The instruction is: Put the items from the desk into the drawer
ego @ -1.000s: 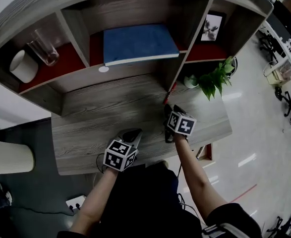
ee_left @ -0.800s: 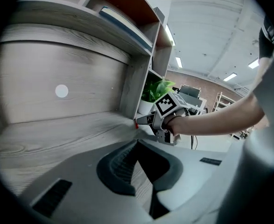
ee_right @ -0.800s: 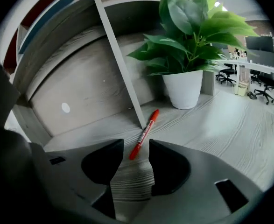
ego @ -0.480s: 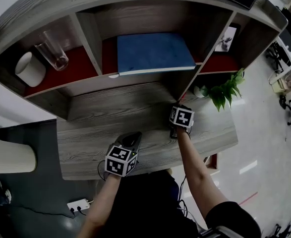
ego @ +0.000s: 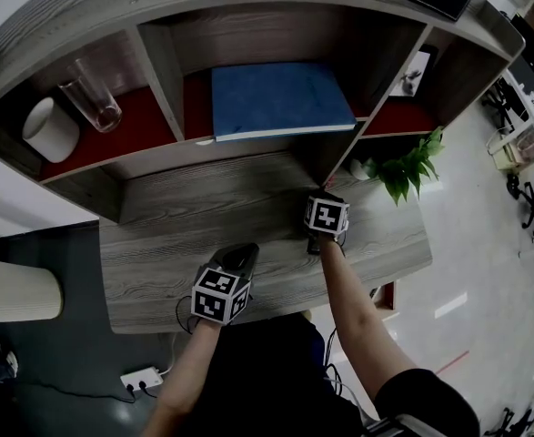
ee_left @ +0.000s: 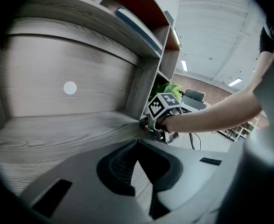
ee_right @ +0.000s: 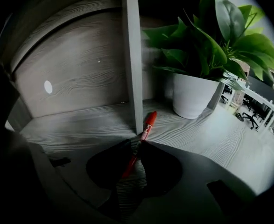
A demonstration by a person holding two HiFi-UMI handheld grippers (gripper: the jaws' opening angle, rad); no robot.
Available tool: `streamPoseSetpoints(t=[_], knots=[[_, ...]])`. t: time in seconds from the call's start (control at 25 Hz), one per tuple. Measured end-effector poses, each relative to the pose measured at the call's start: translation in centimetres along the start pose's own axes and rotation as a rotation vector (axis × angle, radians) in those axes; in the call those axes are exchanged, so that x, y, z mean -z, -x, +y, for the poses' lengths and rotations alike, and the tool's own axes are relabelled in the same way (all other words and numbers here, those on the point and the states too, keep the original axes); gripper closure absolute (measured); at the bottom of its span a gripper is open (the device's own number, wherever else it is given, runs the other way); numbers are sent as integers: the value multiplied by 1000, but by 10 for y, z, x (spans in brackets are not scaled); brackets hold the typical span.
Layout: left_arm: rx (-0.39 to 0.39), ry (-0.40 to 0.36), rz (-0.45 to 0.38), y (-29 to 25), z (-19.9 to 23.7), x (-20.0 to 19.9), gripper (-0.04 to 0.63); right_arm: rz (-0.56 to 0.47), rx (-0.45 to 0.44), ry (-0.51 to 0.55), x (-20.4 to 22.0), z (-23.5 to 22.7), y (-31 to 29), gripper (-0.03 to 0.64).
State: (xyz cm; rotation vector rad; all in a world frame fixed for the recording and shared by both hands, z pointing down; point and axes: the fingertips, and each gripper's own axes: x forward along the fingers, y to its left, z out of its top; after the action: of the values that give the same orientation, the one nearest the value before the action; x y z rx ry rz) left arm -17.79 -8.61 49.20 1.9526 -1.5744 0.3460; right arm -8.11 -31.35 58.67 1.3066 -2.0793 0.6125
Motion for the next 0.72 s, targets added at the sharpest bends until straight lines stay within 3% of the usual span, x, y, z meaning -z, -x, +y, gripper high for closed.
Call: streamPoseSetpoints(t=[0.16,0.72], knots=[[18,-14,12,-2,-6,2,572,-3,19,-57,-1,-12,3,588],[98,-44,24,-11,-20,3,572,-74,19,-61,1,-27,34,591]])
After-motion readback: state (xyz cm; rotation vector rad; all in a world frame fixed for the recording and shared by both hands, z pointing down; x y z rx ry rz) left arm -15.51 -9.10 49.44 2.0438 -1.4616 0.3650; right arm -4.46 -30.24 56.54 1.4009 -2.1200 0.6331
